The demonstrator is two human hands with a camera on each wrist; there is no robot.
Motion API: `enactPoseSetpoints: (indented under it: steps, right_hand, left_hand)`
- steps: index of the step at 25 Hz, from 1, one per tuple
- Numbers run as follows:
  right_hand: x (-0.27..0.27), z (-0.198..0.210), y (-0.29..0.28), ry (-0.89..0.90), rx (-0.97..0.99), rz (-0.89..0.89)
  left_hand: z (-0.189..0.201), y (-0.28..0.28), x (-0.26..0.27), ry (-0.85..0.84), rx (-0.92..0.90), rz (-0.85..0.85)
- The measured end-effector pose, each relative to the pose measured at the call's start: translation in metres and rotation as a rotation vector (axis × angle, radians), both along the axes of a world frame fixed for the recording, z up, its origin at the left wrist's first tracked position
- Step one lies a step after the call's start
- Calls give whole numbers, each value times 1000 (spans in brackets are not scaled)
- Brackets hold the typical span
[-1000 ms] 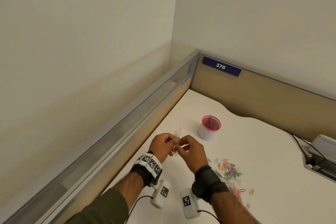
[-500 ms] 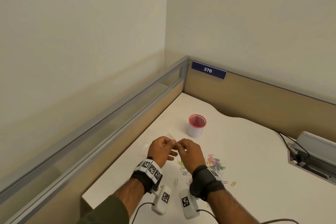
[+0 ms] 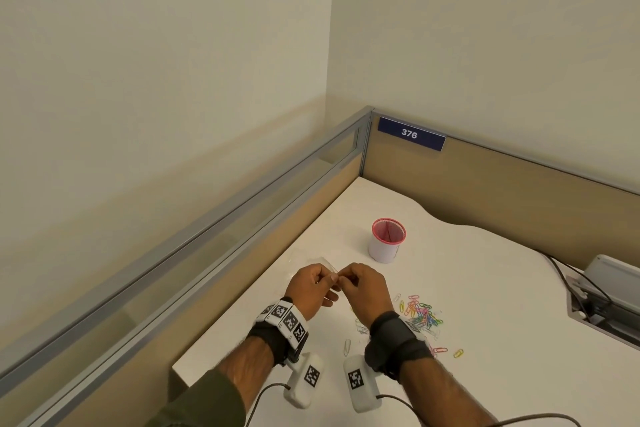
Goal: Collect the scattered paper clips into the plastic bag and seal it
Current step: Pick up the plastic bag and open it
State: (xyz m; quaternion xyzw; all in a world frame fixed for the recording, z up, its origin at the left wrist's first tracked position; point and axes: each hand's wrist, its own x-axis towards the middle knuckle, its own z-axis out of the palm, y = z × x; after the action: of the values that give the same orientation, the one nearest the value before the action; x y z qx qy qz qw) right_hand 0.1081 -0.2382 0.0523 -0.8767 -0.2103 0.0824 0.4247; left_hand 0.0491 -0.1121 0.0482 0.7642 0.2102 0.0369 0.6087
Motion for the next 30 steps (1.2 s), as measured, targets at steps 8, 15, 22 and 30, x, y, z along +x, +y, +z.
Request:
enactPoseSetpoints:
  steps: [8, 15, 22, 30]
  right_hand:
    - [5, 6, 2, 71, 38, -7]
    - [9, 7, 0, 17, -27, -153]
    - [15, 9, -12, 39, -188, 18]
    - [23, 11, -18, 55, -136, -113]
  left_hand:
    - [2, 7, 4, -1, 26, -121]
    - [12, -6, 14, 86, 350, -114]
    - [12, -5, 23, 83, 525, -277]
    - [3, 20, 6, -62, 547, -338]
